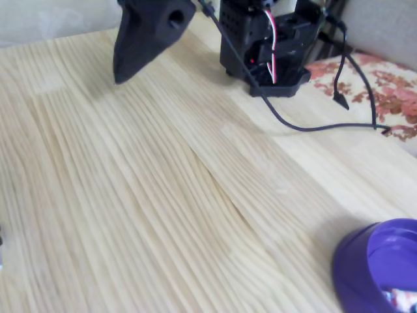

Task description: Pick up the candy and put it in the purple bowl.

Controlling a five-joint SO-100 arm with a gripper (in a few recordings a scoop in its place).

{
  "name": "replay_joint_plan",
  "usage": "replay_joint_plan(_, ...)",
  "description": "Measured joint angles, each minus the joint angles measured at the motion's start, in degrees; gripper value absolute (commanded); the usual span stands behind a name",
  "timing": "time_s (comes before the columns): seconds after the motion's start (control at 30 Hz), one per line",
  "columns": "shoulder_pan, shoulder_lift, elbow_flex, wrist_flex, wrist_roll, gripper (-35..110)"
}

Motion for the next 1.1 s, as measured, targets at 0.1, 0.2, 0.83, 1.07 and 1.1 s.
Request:
replay_joint_plan(0.1, -0.18, 8.26, 4.66, 1.32, 0.35, -1)
replay_joint_plan(0.2, -0.26, 15.73, 6.15, 5.89, 1.49, -1)
replay_joint_plan(0.83, -0.70, 26.72, 14.85, 11.34, 3.96, -1)
replay_joint_plan(1.07, -0.79, 26.72, 15.56, 11.34, 3.96, -1)
replay_joint_plan(1.1, -0.88, 26.72, 15.56, 11.34, 3.43, -1)
